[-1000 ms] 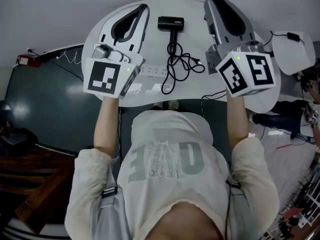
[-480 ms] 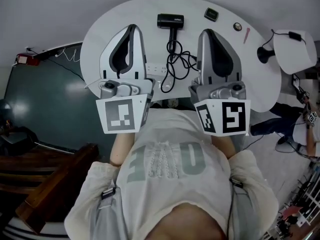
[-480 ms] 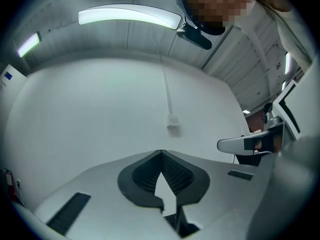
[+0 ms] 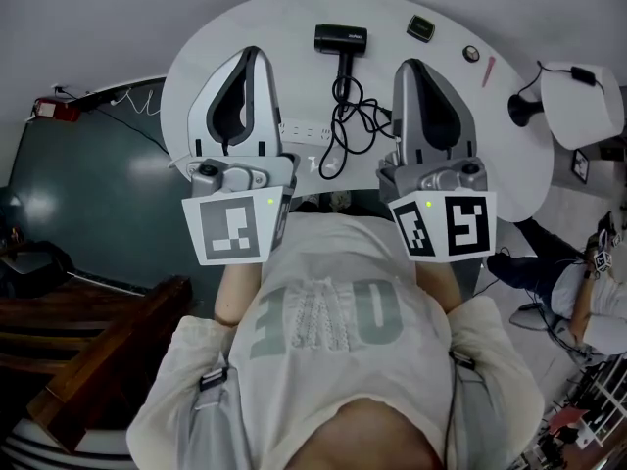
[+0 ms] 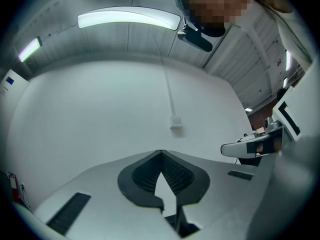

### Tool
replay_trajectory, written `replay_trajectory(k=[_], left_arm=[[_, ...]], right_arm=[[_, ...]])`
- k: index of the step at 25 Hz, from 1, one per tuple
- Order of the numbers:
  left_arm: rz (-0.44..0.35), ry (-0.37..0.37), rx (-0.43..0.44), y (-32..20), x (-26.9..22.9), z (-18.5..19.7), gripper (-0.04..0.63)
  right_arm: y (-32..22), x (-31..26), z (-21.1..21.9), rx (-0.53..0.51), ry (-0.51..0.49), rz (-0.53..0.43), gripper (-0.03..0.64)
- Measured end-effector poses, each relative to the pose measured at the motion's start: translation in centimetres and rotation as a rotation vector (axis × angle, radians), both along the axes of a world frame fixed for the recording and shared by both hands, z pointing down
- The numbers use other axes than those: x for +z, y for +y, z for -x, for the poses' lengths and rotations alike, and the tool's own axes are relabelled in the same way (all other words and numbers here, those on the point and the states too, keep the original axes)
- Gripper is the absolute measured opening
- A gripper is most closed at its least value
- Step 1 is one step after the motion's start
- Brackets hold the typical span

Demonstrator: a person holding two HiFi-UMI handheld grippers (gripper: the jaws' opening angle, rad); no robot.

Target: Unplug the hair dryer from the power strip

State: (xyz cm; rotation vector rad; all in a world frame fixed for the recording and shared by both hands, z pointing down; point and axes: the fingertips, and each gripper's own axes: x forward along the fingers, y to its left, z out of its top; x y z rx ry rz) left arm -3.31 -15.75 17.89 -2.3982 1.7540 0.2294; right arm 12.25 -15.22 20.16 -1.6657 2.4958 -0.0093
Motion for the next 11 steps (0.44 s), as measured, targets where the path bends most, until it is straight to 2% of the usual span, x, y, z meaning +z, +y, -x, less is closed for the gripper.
replay_trajectory(k=[6, 11], left_arm=[[-0.005, -0.005, 0.006, 0.22, -0.03, 0.23, 0.012], [-0.005, -0.006, 0.009, 0.15, -0.03, 0.76, 0.012]], right_arm=[[0.06, 0.44, 0.09, 0.0, 0.002, 0.017, 0.021], [0.51, 0.1, 1.0, -0.089, -0.061, 0.027, 0.021]])
